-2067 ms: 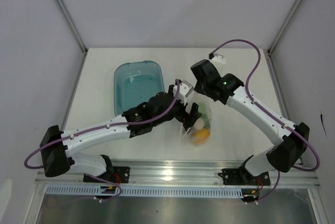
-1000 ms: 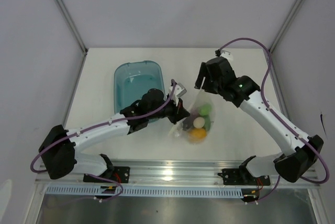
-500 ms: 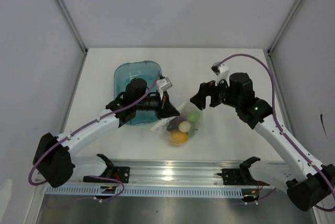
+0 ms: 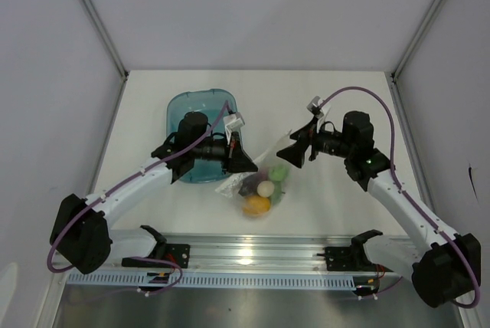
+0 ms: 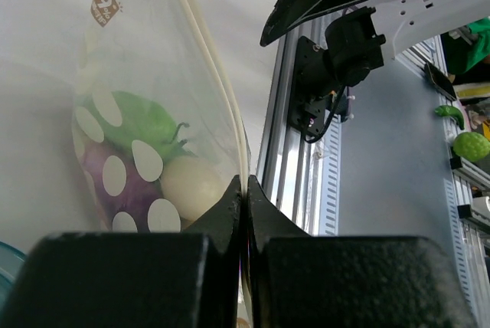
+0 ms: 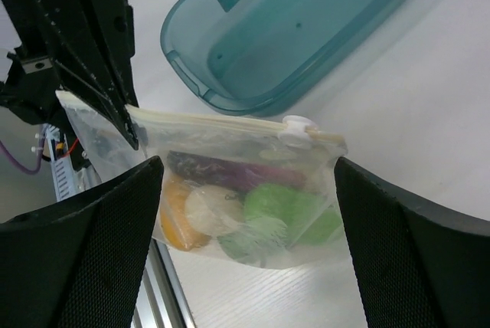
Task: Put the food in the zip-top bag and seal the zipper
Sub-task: Zip the zipper food storage bag at the center of the board.
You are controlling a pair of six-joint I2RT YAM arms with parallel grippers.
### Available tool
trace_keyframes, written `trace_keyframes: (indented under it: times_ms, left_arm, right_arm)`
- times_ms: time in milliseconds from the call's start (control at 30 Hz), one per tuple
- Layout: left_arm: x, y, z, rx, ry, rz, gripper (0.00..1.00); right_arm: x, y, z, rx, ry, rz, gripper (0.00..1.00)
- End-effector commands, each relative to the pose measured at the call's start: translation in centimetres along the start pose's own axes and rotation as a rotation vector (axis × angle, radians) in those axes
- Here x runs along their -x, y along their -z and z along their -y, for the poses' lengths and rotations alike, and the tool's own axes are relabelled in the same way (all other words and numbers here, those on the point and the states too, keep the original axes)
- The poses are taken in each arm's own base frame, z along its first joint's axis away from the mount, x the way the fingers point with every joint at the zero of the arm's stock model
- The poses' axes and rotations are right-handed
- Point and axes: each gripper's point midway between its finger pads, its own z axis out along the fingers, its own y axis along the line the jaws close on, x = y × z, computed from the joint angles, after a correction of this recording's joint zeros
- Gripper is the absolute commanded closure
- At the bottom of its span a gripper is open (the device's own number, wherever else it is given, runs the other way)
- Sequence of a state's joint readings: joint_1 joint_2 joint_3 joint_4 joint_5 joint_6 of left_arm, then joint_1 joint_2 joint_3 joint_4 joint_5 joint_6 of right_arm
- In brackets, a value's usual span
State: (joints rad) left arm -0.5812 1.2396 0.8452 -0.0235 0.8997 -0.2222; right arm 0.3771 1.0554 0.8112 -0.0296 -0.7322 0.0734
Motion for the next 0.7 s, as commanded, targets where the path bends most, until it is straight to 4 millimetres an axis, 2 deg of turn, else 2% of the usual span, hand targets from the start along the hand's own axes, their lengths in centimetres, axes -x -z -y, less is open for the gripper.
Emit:
trace_keyframes:
  times_ms: [0, 300, 433, 600, 667]
  left_arm:
    - [0.7, 0.3, 1.2, -0.088, -0.022, 0.022, 1.00]
    - [1.0, 0.8, 2.0, -0.140, -0.020, 0.023, 1.00]
    - [1.1, 0.6, 2.0, -0.168, -0.004, 0.027, 0.99]
    - [1.1, 0.6, 2.1, -0.193, 0.012, 0.027, 1.00]
    - [1.3, 0.7, 2.1, -0.208, 0.017, 0.036, 0.99]
  right_arm:
    - [1.2, -0.4, -0.6, 0.092, 0.094, 0.040, 0.07]
    - [1.1, -0.1, 1.0, 0.124, 0.089, 0.047, 0.11]
    - [0.4, -0.8, 1.3, 0.170, 0.073, 0.029, 0.12]
    - [-0.3, -1.1, 0.5, 0.260, 0.059, 0.015, 0.19]
    - [-1.2, -1.1, 0.2, 0.291, 0.028, 0.007, 0.23]
